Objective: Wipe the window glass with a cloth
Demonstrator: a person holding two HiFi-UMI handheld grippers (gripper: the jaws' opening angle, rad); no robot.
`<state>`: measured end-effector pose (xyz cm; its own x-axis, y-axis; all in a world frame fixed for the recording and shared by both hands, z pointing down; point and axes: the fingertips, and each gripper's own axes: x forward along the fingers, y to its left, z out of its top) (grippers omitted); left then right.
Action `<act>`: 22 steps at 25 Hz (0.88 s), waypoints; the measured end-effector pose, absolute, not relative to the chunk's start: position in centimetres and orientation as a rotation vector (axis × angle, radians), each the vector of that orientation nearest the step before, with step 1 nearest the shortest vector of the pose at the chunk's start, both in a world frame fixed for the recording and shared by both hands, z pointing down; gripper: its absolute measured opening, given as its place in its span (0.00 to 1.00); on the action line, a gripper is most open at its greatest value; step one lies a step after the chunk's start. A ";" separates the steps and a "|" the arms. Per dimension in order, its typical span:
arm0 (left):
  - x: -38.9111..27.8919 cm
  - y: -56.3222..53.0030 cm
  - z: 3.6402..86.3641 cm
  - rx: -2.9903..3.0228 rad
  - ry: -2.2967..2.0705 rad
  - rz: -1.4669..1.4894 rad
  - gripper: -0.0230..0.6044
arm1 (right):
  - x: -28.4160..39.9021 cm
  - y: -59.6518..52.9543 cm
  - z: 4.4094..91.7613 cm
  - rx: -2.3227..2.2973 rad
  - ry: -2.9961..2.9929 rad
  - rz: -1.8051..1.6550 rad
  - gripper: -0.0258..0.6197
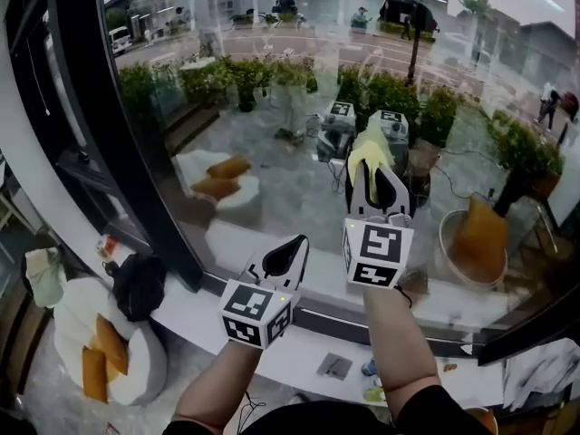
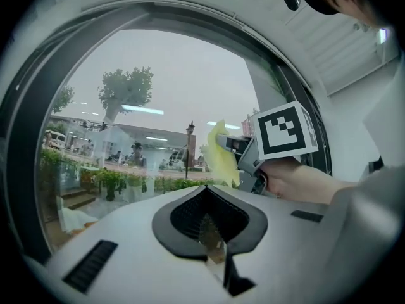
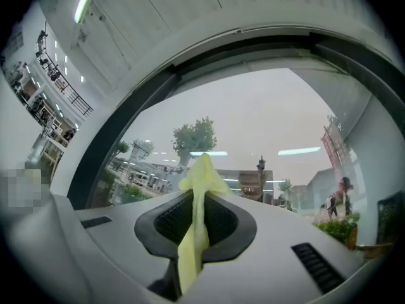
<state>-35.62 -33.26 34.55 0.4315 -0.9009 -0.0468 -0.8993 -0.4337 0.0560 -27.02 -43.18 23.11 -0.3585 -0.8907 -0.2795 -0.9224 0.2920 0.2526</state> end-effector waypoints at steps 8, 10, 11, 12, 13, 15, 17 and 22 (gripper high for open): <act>-41.5 -33.8 36.4 2.551 -1.758 -0.110 0.05 | -36.8 -44.1 24.8 -1.556 2.593 0.505 0.12; -42.1 -33.9 36.6 2.548 -1.762 -0.109 0.05 | -37.9 -44.1 25.2 -1.537 2.607 0.506 0.12; -42.4 -34.0 36.7 2.548 -1.764 -0.112 0.05 | -38.2 -44.1 25.3 -1.533 2.610 0.513 0.12; -42.6 -34.2 36.8 2.547 -1.765 -0.113 0.05 | -38.4 -44.1 25.5 -1.530 2.613 0.520 0.12; -42.6 -34.3 36.8 2.548 -1.764 -0.111 0.05 | -38.3 -44.2 25.6 -1.528 2.615 0.522 0.12; -42.2 -34.5 36.8 2.557 -1.757 -0.100 0.05 | -37.9 -44.3 25.5 -1.517 2.621 0.513 0.12; -41.7 -34.7 36.6 2.565 -1.746 -0.097 0.05 | -37.8 -44.2 25.2 -1.499 2.629 0.500 0.12; -40.7 -34.5 36.3 2.589 -1.728 -0.093 0.05 | -37.7 -44.4 25.3 -1.472 2.668 0.499 0.12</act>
